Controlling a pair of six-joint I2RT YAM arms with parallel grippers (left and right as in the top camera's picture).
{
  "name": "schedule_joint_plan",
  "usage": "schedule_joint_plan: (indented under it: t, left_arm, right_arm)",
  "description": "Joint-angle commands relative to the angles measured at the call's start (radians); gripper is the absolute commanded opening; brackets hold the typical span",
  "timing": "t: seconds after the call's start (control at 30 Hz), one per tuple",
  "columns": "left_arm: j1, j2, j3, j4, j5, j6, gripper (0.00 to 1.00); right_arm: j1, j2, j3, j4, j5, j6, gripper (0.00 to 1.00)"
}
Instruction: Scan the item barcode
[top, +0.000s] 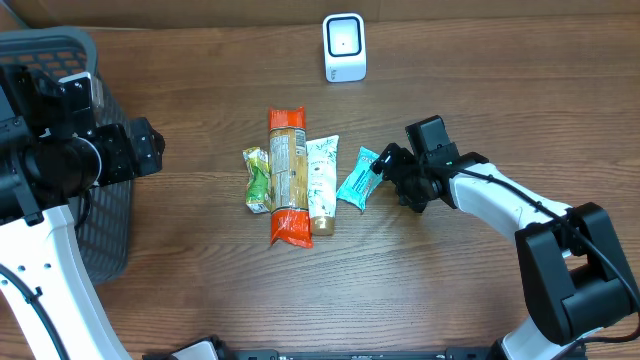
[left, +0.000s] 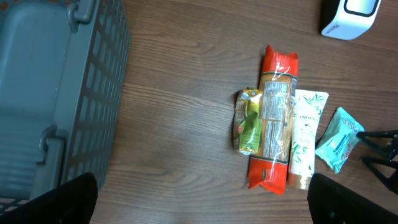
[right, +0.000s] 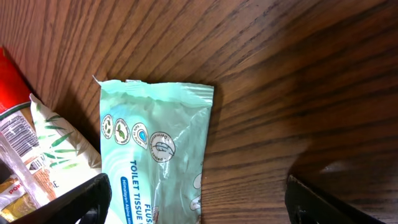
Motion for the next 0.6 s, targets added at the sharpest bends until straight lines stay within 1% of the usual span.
schedule_joint_plan:
  t: [0.0,0.23,0.27,0.4,0.47,0.57]
  left_arm:
    - [0.003,0.005,0.006,0.000,0.011,0.019,1.00]
    - [0.003,0.005,0.006,0.000,0.012,0.019,1.00]
    - [0.003,0.005,0.006,0.000,0.011,0.019,1.00]
    - [0.003,0.005,0.006,0.000,0.011,0.019,1.00]
    - [0.003,0.005,0.006,0.000,0.011,0.019,1.00]
    - [0.003,0.005,0.006,0.000,0.011,0.019,0.99]
  right_arm:
    - [0.006,-0.009,-0.011,-0.001,0.012,0.000,0.90]
    - [0.013,-0.009,-0.011,-0.001,0.027,-0.005,0.90]
    - [0.018,-0.008,-0.011,0.000,0.027,-0.021,0.93]
    - [0.038,-0.009,-0.011,0.012,0.029,-0.041,0.95]
    - [0.046,-0.009,-0.011,0.021,0.031,-0.054,1.00]
    - [0.051,-0.009,-0.011,0.025,0.031,-0.083,1.00]
